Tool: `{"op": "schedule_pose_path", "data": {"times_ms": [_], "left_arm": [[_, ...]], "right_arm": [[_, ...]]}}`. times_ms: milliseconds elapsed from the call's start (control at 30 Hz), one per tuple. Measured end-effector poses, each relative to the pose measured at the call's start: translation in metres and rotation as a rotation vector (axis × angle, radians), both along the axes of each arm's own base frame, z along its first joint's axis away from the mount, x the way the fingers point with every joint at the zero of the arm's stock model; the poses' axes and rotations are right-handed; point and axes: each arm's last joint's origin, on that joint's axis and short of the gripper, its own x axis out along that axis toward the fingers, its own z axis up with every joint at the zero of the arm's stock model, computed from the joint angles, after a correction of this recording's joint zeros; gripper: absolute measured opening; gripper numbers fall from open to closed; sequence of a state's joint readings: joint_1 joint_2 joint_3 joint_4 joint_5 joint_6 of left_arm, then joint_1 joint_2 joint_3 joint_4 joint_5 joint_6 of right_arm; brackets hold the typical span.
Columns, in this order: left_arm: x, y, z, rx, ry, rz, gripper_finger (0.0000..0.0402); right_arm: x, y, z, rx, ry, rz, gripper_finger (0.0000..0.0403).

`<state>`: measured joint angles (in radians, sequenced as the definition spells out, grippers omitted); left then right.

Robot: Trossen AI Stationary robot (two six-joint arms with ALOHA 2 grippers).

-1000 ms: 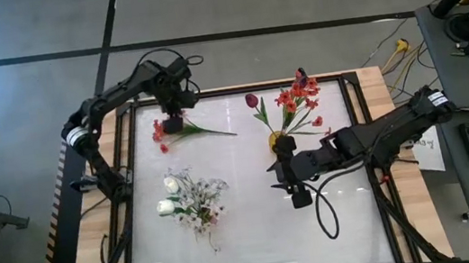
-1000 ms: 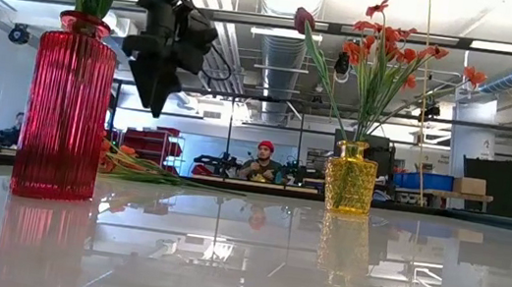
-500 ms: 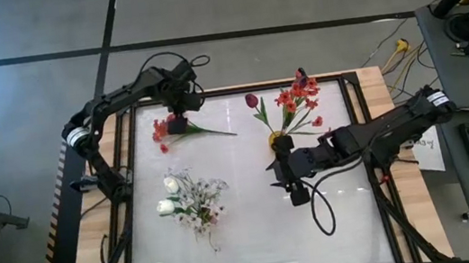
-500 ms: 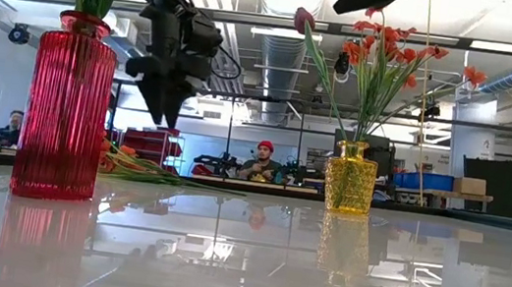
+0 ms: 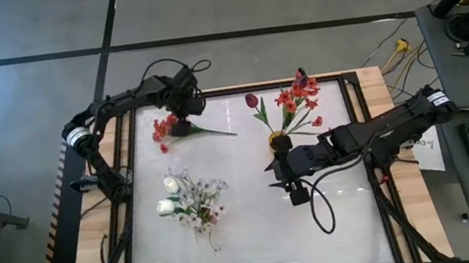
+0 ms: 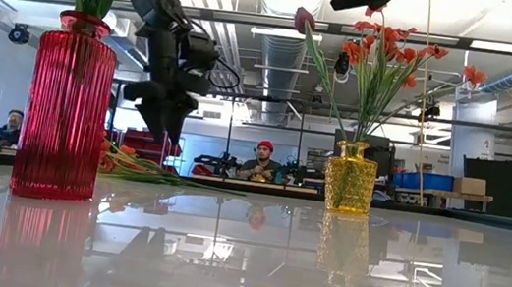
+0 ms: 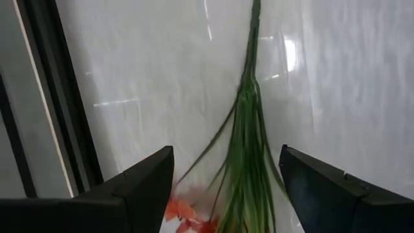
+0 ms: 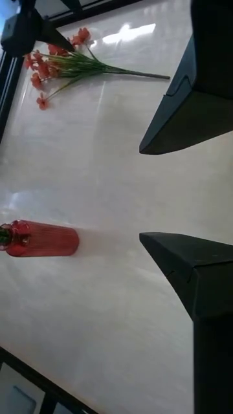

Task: Sort flowers into vase by color
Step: Put the orange flowers into the yellow vase

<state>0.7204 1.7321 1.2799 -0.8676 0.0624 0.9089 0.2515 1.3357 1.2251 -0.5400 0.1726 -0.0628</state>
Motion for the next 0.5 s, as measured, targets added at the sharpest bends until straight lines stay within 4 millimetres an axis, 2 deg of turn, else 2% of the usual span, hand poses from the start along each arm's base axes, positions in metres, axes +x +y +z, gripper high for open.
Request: {"op": "schedule_pose_path", "data": {"times_ms": [500], "left_arm": [[-0.001,-0.001,-0.023,0.037,-0.040,-0.017,0.0263]], "right_arm": [[0.003,0.000,0.004,0.028,-0.052,-0.017,0.0201]]}}
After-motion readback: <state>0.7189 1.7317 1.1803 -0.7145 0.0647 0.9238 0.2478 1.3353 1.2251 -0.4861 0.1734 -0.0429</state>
